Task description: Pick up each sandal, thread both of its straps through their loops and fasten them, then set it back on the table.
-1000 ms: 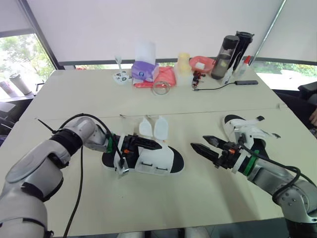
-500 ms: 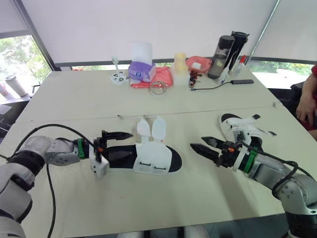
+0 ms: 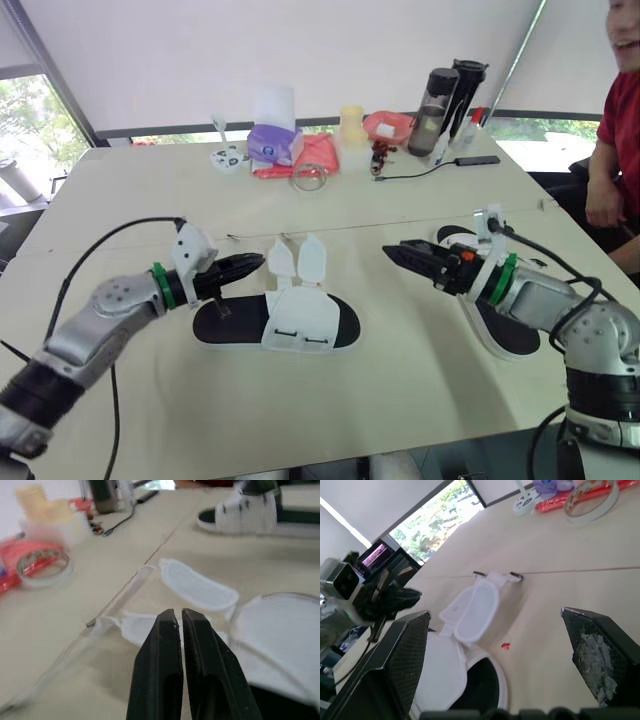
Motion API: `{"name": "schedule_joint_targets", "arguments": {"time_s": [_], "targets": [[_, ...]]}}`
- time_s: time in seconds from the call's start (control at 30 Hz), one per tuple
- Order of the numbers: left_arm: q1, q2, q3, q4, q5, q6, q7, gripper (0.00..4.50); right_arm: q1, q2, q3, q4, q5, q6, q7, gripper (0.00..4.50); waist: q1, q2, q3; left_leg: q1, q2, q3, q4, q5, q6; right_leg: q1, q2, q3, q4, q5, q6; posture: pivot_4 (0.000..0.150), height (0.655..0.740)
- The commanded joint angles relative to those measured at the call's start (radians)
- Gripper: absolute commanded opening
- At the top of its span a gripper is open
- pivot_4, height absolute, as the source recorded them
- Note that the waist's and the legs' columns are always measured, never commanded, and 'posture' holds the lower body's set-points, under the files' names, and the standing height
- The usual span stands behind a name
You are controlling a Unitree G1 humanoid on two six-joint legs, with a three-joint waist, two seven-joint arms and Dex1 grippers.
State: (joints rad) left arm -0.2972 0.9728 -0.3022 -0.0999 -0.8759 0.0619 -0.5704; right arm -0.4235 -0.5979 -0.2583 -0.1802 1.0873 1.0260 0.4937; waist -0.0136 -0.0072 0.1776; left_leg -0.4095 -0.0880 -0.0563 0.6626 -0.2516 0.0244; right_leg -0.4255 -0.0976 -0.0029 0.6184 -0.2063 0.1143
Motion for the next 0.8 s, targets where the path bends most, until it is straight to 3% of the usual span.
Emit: {"name": "schedule_joint_targets", "arguments": {"time_s": [0.03,0.2,0.33,0.43,0.67,0.8], "targets": [[0.054,-0.094,0.152,-0.117,-0.063,0.155,0.230,0.04,-0.054,0.017,-0.026,0.017,0.030,0.016,-0.026,4.50,0.002,0.000,0.000,0.000,0.000,0.000,0.000,0.000,0.000,0.000,0.000,0.000,0.000,0.000,0.000,0.150,0.7400],[0.038,-0.390,0.261,-0.176,0.041,0.253,0.638,0.04,-0.072,0.051,-0.019,0.022,0.026,0.016,-0.044,4.50,0.019,0.000,0.000,0.000,-0.001,-0.001,0.000,0.000,0.000,0.001,0.000,0.000,0.000,0.000,0.000,0.150,0.7400],[0.006,-0.500,0.276,-0.192,0.155,0.285,0.696,0.04,-0.060,0.059,-0.014,0.008,0.022,0.015,-0.045,4.50,0.028,0.000,0.000,0.000,-0.001,0.000,0.001,0.000,0.000,0.001,0.001,0.000,0.000,0.000,0.000,0.150,0.7400],[0.041,-0.519,0.302,-0.243,0.148,0.336,0.665,0.04,-0.071,0.050,-0.014,0.023,0.022,0.025,-0.041,4.50,0.026,0.000,0.000,0.000,-0.001,0.000,0.001,0.000,-0.001,0.001,0.001,0.000,-0.001,0.000,0.000,0.150,0.7400],[0.246,-0.415,0.399,-0.339,0.002,0.483,0.381,0.04,-0.224,0.064,0.015,0.184,-0.002,0.096,-0.078,4.50,0.010,0.001,0.000,0.000,0.001,0.001,-0.001,0.000,-0.001,-0.001,0.001,0.001,-0.001,-0.001,-0.005,0.150,0.7400],[0.312,-0.391,0.406,-0.318,0.020,0.489,0.256,0.04,-0.332,0.106,0.000,0.332,0.001,0.170,-0.127,4.50,0.004,0.002,0.000,0.000,0.001,0.001,-0.001,0.000,-0.001,0.000,0.000,0.001,-0.004,-0.001,-0.006,0.150,0.7400]]}}
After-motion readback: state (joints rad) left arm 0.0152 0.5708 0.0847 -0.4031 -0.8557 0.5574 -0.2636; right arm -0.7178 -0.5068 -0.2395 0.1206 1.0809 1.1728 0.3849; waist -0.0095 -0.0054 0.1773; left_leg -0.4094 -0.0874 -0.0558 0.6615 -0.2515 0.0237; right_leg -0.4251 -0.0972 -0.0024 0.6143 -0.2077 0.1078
